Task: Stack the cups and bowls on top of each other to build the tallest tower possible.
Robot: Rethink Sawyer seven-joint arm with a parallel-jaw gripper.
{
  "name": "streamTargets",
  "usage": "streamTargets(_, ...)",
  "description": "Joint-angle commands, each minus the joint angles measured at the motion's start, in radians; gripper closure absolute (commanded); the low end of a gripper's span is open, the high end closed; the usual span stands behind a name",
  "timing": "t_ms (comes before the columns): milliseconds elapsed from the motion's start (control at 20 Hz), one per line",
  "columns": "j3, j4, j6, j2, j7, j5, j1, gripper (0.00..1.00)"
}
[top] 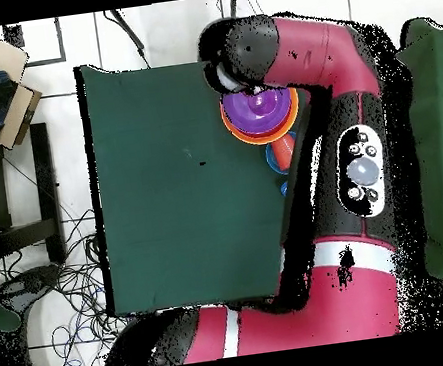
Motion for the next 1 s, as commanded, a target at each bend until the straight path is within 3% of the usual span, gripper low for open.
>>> streamTargets(50, 0.121, 0.323, -0.104, -0.045, -0.315, -0.090, -0.011, 0.00)
streamTargets(500, 0.143, 0.421, -0.239, -0.045, -0.282, -0.164, -0.038, 0.00)
streamTargets(1000, 0.197, 0.582, -0.346, -0.099, -0.266, -0.243, -0.086, 0.00)
